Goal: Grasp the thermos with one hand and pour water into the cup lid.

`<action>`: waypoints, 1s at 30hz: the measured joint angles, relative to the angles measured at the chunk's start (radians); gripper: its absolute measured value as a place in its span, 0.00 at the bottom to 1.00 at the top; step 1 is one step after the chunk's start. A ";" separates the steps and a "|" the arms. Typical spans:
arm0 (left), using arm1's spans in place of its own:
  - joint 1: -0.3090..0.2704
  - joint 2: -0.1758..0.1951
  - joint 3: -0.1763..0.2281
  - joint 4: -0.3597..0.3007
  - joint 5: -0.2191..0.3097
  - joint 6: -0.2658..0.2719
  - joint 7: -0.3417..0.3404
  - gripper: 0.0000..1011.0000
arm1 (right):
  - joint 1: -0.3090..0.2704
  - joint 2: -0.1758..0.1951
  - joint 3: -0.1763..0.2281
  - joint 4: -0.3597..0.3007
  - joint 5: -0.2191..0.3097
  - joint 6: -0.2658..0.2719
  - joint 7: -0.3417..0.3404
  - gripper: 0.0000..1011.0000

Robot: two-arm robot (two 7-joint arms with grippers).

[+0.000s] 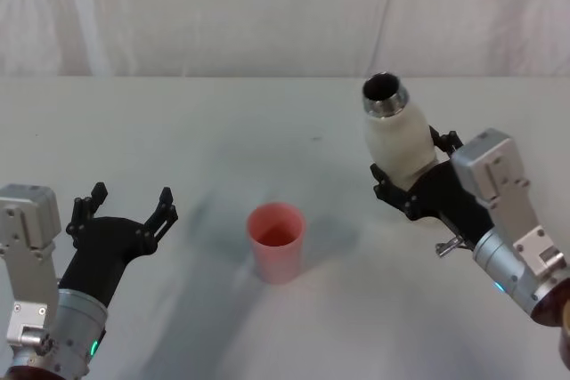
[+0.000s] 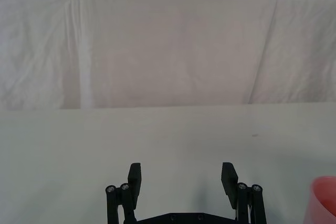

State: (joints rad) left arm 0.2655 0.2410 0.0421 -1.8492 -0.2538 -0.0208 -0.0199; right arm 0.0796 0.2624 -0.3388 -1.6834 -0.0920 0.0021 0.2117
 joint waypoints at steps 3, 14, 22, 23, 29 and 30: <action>0.000 0.000 0.000 0.000 0.000 0.000 0.000 0.99 | 0.007 0.009 -0.012 -0.011 -0.049 0.029 -0.002 0.94; 0.000 0.000 0.000 0.000 0.000 0.000 0.000 0.99 | 0.020 0.021 -0.043 -0.045 -0.196 0.065 -0.019 0.94; 0.000 0.000 0.000 0.000 0.000 0.000 0.000 0.99 | 0.019 0.026 -0.062 -0.067 -0.274 0.046 -0.025 0.94; 0.000 0.000 0.000 0.000 0.000 0.000 0.000 0.99 | 0.019 0.028 -0.066 -0.069 -0.284 0.044 -0.025 0.94; 0.000 0.000 0.000 0.000 0.000 0.000 0.000 0.99 | 0.027 0.044 -0.094 -0.082 -0.354 0.039 -0.014 0.94; 0.000 0.000 0.000 0.000 0.000 0.000 0.000 0.99 | 0.028 0.047 -0.098 -0.085 -0.367 0.039 -0.011 0.94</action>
State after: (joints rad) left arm 0.2655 0.2409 0.0421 -1.8492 -0.2539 -0.0208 -0.0199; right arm 0.1077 0.3092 -0.4372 -1.7680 -0.4586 0.0413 0.2006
